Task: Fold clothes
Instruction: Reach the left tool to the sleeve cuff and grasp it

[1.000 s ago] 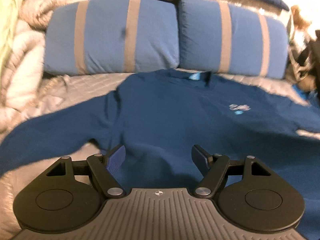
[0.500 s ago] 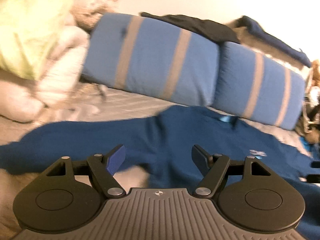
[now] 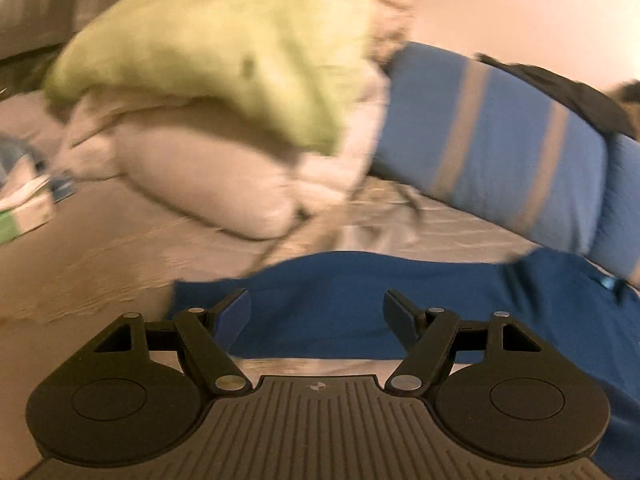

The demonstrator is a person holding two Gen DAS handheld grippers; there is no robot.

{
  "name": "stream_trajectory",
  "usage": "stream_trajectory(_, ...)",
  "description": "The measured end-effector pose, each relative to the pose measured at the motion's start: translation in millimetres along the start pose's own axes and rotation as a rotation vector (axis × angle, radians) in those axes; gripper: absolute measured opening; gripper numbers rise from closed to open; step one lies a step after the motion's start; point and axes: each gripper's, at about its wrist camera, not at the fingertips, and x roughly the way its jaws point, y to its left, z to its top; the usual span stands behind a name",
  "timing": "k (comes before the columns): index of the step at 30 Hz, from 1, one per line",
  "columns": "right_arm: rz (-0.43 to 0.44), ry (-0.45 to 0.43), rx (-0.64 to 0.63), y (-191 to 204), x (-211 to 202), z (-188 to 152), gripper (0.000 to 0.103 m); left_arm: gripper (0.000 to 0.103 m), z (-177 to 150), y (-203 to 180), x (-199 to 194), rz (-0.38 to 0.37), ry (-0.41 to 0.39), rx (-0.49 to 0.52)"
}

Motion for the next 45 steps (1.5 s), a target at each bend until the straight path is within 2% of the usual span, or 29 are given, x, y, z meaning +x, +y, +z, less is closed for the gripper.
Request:
stream_trajectory(5,0.013,-0.007,0.014,-3.9,0.0,-1.1,0.103,0.073,-2.0,42.0,2.7,0.033,0.011,-0.053)
stream_trajectory(9,0.014,-0.007,0.011,-2.8,0.2,-1.4,0.103,0.073,-5.7,66.2,10.2,0.027,0.033,-0.119)
stream_trajectory(14,0.014,-0.002,0.0,0.1,1.6,-2.2,0.103,0.073,-17.2,98.4,31.7,-0.037,0.095,-0.303)
stream_trajectory(19,0.019,-0.002,-0.007,1.9,2.2,-3.3,0.103,0.072,-34.2,127.6,57.5,-0.109,0.13,-0.553)
stream_trajectory(22,0.021,-0.001,-0.003,1.4,2.7,-3.3,0.103,0.071,-42.6,139.3,71.3,-0.139,0.132,-0.66)
stream_trajectory(29,0.026,0.0,0.017,-2.1,3.6,-3.1,0.103,0.059,-60.7,154.1,98.1,-0.207,0.139,-0.875)
stream_trajectory(35,0.023,0.007,0.019,-0.3,5.5,-1.7,0.103,0.057,-70.9,149.7,119.9,-0.195,0.174,-0.914)
stream_trajectory(37,0.023,0.009,0.02,-0.3,6.0,-1.5,0.103,0.047,-73.7,149.7,126.3,-0.192,0.178,-0.937)
stream_trajectory(38,0.022,0.01,0.02,-0.3,6.3,-1.4,0.103,0.032,-74.7,149.8,129.0,-0.194,0.178,-0.949)
stream_trajectory(39,0.022,0.011,0.02,-0.3,6.6,-1.3,0.103,0.027,-73.7,149.4,130.8,-0.182,0.181,-0.941)
stream_trajectory(42,0.022,0.009,0.02,-0.2,6.2,-1.5,0.103,0.02,-69.6,148.1,132.9,-0.158,0.192,-0.919)
stream_trajectory(45,0.026,0.008,0.025,-1.2,6.4,-1.6,0.103,0.014,-53.7,146.2,126.3,-0.113,0.185,-0.851)
